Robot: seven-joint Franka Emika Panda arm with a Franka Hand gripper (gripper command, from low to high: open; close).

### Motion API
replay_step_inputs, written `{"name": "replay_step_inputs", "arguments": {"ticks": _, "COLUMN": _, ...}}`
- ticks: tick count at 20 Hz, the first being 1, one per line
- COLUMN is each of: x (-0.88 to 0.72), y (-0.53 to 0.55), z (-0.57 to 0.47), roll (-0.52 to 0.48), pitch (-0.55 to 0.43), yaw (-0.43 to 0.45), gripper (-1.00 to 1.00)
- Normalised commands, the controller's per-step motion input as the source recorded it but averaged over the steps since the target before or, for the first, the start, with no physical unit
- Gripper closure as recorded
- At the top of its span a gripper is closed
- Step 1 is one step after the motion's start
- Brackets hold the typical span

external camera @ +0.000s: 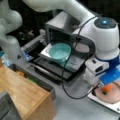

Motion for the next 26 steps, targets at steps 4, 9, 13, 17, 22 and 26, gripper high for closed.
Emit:
{"name": "replay_step_inputs", "arguments": {"ticks": 4, "x": 0.31, "y": 0.07, "z": 0.06, "roll": -0.348, "pitch": 0.258, "yaw": -0.029, "gripper": -1.0}}
{"name": "replay_step_inputs", "arguments": {"ticks": 9, "x": 0.29, "y": 0.09, "z": -0.03, "roll": -0.36, "pitch": 0.221, "yaw": -0.017, "gripper": -1.0}}
{"name": "replay_step_inputs", "arguments": {"ticks": 13, "x": 0.25, "y": 0.13, "z": -0.03, "roll": -0.358, "pitch": 0.173, "yaw": -0.002, "gripper": -1.0}}
{"name": "replay_step_inputs", "arguments": {"ticks": 17, "x": 0.2, "y": 0.13, "z": 0.03, "roll": -0.364, "pitch": 0.149, "yaw": 0.006, "gripper": -1.0}}
{"name": "replay_step_inputs", "arguments": {"ticks": 22, "x": 0.14, "y": 0.11, "z": 0.0, "roll": -0.38, "pitch": 0.119, "yaw": 0.0, "gripper": -1.0}}
{"name": "replay_step_inputs", "arguments": {"ticks": 26, "x": 0.11, "y": 0.11, "z": -0.08, "roll": -0.365, "pitch": 0.088, "yaw": 0.0, "gripper": -1.0}}
